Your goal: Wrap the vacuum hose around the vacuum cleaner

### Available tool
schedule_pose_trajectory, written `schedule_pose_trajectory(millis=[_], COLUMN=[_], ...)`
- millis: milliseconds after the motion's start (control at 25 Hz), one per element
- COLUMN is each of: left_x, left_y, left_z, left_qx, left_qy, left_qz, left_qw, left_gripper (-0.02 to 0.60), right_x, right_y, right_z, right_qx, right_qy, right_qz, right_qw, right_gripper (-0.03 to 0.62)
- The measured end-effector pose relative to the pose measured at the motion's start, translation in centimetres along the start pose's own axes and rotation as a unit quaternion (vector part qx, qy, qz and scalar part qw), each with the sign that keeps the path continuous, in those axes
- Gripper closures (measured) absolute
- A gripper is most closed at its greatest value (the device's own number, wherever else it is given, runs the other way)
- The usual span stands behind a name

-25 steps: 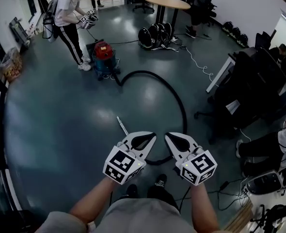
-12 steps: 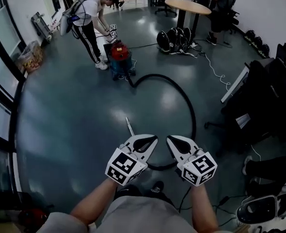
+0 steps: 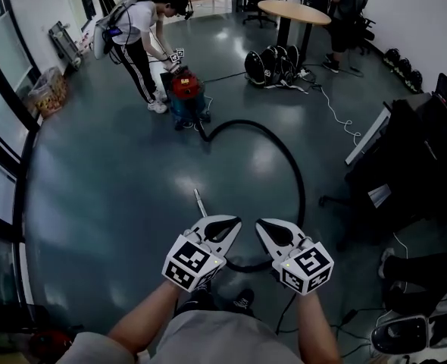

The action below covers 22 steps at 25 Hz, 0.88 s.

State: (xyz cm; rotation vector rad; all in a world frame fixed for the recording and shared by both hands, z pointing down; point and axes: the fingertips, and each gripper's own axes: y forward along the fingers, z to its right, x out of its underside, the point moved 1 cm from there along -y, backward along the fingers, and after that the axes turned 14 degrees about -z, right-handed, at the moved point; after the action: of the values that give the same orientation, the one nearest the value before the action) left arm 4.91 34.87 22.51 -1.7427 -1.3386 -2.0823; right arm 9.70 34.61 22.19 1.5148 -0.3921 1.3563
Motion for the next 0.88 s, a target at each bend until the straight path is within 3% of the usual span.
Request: schedule_pose_trajectory(millis=[600,880], left_x=[7.1,14.7], left_y=[9.1,14.5], left_z=[-9.6,-13.1], left_qx=[0.022,0.034], left_qy=[-0.032,-0.061], left_qz=[-0.067,-0.106], left_qw=[0.997,0.9919], left_gripper=[0.574,0.575], right_x=[6.8,13.0], right_y=[8.1,13.3], right_z=[6.8,10.1], right_qx=[0.024,0.034], right_qy=[0.053,0.087], right_qz=[-0.092,-0.121], right_qw=[0.994,0.988], right_gripper=[0.592,0.592])
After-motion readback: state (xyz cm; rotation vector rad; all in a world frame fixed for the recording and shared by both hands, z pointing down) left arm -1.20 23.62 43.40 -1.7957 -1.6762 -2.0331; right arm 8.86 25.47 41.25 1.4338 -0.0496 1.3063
